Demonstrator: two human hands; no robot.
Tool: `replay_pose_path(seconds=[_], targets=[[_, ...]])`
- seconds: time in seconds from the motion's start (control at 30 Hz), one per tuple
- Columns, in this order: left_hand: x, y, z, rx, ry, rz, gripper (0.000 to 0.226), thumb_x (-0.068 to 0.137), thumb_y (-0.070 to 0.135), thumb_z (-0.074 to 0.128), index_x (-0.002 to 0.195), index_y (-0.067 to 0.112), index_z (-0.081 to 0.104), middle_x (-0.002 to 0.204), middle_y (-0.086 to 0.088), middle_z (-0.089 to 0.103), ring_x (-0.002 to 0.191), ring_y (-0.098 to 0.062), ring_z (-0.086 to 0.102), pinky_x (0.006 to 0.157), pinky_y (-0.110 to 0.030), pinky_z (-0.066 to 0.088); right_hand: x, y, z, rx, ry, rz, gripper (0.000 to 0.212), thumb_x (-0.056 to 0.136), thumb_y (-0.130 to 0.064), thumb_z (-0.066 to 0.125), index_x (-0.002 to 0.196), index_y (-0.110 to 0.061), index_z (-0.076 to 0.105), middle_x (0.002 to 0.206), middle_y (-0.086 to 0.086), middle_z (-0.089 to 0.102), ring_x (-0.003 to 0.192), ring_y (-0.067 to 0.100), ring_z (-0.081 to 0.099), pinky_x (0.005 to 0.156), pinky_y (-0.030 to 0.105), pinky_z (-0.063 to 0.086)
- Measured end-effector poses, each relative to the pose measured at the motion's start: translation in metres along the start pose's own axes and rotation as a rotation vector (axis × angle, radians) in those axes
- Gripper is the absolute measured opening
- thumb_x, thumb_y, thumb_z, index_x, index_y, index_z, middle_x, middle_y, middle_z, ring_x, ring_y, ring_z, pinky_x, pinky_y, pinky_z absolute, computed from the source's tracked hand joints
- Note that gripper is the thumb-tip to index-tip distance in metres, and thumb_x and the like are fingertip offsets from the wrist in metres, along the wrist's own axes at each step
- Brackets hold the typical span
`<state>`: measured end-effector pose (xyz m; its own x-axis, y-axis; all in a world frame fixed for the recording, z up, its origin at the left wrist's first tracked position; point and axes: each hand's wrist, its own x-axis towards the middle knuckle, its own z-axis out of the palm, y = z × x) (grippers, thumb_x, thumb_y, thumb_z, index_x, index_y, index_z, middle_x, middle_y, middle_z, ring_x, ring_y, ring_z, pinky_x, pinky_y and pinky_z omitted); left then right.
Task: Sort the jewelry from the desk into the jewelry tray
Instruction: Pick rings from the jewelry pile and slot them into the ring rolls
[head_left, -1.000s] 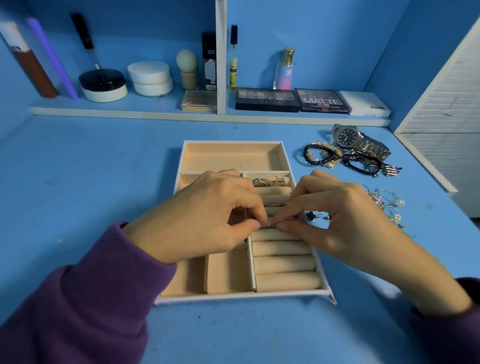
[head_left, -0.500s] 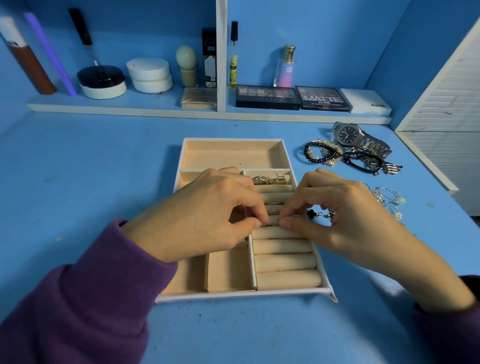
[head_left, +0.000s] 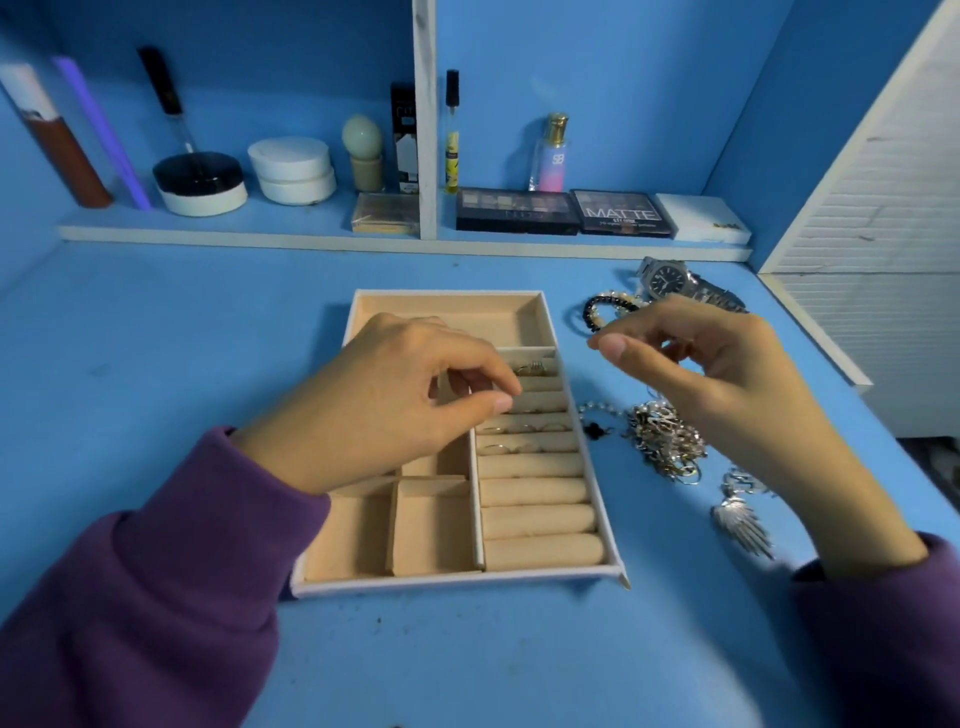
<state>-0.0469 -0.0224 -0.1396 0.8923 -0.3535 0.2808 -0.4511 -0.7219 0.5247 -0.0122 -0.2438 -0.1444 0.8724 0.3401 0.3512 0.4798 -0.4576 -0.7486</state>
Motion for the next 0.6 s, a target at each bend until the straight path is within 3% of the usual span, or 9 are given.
replay_pose_path(seconds=[0.1,0.2,0.37,0.43,0.53,0.6], targets=[[0.012,0.015,-0.006,0.002,-0.032,0.018,0.011,0.079,0.034,0.066,0.086,0.03,0.073,0.077,0.014,0.07,0.077,0.004,0.058,0.071,-0.008,0.043,0.004,0.012,-0.018,0.014,0.104,0.104,0.014,0.084,-0.03,0.065,0.085,-0.017,0.072,0.073,0.013,0.064,0.052,0.01,0.045,0.053,0.014,0.035],[0.03,0.034,-0.009,0.019,-0.064,0.065,0.01,0.081,0.03,0.065,0.087,0.027,0.072,0.078,0.011,0.071,0.076,0.003,0.059,0.073,-0.007,0.041,0.009,0.032,-0.038,-0.09,0.203,0.185,0.012,0.085,-0.024,0.064,0.085,-0.015,0.071,0.07,0.004,0.065,0.056,0.005,0.048,0.053,0.007,0.035],[0.075,0.055,0.011,0.124,-0.21,0.135,0.011,0.084,0.023,0.062,0.09,0.02,0.071,0.083,0.01,0.068,0.065,0.006,0.054,0.063,-0.001,0.036,0.005,0.06,-0.058,-0.221,0.208,0.313,0.011,0.084,-0.016,0.063,0.08,-0.023,0.07,0.066,-0.007,0.062,0.055,0.005,0.046,0.052,0.009,0.035],[0.094,0.057,0.027,0.153,-0.269,0.148,0.01,0.085,0.019,0.061,0.091,0.019,0.07,0.088,0.006,0.07,0.073,0.001,0.057,0.07,-0.008,0.041,0.003,0.065,-0.061,-0.279,0.185,0.335,0.014,0.083,-0.012,0.063,0.08,-0.024,0.07,0.066,-0.008,0.062,0.056,0.006,0.048,0.05,0.01,0.034],[0.117,0.058,0.051,0.154,-0.351,0.126,0.015,0.087,0.014,0.06,0.099,0.018,0.068,0.092,0.001,0.068,0.085,-0.01,0.061,0.084,-0.025,0.047,0.002,0.069,-0.061,-0.355,0.155,0.345,0.014,0.082,-0.009,0.062,0.083,-0.019,0.072,0.061,-0.016,0.055,0.051,-0.007,0.051,0.05,0.004,0.036],[0.131,0.058,0.065,0.156,-0.385,0.113,0.019,0.087,0.011,0.058,0.104,0.017,0.066,0.088,0.002,0.064,0.087,-0.013,0.061,0.084,-0.026,0.047,0.002,0.071,-0.06,-0.382,0.171,0.352,0.016,0.081,-0.009,0.06,0.083,-0.019,0.072,0.06,-0.015,0.054,0.049,0.0,0.051,0.05,0.005,0.036]])
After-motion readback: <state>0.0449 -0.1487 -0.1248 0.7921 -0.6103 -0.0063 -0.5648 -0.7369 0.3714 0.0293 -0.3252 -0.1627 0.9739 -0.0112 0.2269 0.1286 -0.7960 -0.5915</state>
